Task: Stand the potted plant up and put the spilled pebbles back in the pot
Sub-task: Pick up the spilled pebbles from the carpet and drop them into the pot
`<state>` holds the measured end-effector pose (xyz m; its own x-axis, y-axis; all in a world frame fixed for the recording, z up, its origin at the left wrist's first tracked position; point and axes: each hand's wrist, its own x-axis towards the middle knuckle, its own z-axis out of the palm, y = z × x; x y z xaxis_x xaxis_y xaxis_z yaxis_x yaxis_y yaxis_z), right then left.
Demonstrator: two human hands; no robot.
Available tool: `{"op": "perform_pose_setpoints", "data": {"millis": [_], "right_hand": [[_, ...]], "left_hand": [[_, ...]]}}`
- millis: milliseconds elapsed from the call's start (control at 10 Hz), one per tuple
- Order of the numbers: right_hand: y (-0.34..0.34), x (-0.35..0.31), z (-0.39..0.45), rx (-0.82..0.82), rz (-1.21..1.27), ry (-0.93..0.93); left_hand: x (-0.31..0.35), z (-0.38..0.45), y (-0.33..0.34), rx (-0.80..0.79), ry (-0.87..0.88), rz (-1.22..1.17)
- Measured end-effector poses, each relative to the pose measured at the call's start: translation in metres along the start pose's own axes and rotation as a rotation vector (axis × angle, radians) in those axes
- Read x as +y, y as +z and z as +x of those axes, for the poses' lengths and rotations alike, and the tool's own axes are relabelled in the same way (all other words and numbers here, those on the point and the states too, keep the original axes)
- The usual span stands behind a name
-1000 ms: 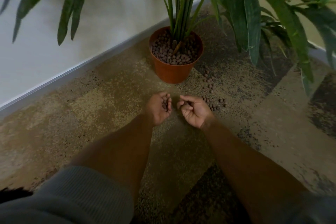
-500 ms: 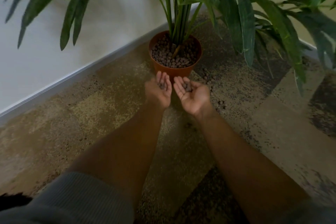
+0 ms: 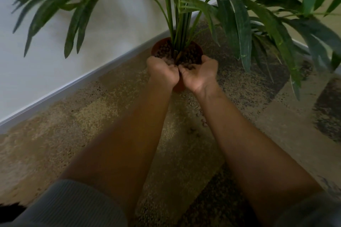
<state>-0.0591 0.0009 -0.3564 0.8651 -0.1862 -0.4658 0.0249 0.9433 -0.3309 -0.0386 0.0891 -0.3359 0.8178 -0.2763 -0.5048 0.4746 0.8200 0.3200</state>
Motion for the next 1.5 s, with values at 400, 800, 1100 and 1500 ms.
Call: {"op": "perform_pose_setpoints", "data": {"millis": [400,800,1100,1500], "right_hand": [[0.002,-0.009,-0.022,-0.022,-0.055,0.029],[-0.07,0.017,-0.022,0.32,-1.242,0.004],[-0.14,0.015,-0.023,0.379,-1.892,-0.133],[-0.172,-0.014,-0.031,0.405,-2.227,-0.103]], "left_hand": [[0.011,-0.008,-0.001,0.078,0.071,0.147],[-0.011,0.029,-0.109,0.506,0.109,1.343],[-0.045,0.024,-0.136,0.255,0.088,1.916],[-0.049,0.034,-0.17,0.083,0.243,2.097]]}}
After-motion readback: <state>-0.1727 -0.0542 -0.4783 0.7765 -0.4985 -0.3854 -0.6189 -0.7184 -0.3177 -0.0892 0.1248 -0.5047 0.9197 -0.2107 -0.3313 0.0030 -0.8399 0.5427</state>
